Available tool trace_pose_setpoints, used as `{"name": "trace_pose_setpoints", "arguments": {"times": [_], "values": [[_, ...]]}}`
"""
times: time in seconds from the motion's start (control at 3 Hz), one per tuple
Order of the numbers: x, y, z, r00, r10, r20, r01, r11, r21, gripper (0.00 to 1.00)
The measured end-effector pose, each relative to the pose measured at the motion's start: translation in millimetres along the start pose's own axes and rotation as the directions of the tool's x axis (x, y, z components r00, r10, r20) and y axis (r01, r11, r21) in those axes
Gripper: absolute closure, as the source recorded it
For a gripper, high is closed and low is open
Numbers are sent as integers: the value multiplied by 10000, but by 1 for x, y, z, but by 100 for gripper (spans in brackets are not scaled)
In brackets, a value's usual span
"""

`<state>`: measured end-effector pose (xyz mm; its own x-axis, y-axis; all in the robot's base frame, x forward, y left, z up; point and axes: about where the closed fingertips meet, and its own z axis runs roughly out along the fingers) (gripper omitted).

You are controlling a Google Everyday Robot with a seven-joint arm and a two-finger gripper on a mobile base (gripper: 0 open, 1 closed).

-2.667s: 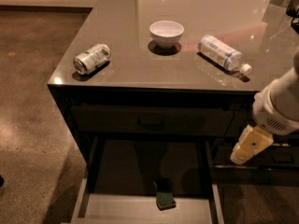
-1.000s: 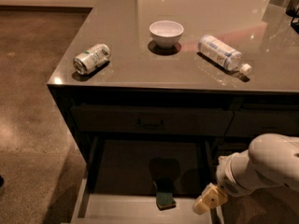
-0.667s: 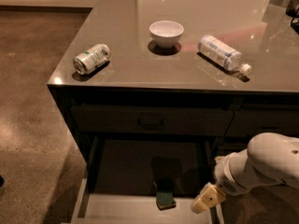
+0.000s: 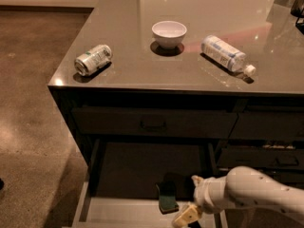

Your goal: Pick sponge from middle drawer and place on counter

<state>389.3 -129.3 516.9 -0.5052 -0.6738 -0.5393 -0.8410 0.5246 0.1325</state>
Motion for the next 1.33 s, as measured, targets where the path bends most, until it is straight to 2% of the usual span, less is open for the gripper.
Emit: {"name": "trace_pose_setpoints", "arguments": {"times": [0.33,0.67,1.0,1.33], "values": [[-7,-9,59,9930,-243,1154,224,9996,177,0],[-6,-14,77,9883,-14,1523,-41,9993,359,0],[-8,-11,82,9886,-97,1504,42,9993,369,0],[-12,-13,104,9813,-524,1852,386,9962,776,0]]}}
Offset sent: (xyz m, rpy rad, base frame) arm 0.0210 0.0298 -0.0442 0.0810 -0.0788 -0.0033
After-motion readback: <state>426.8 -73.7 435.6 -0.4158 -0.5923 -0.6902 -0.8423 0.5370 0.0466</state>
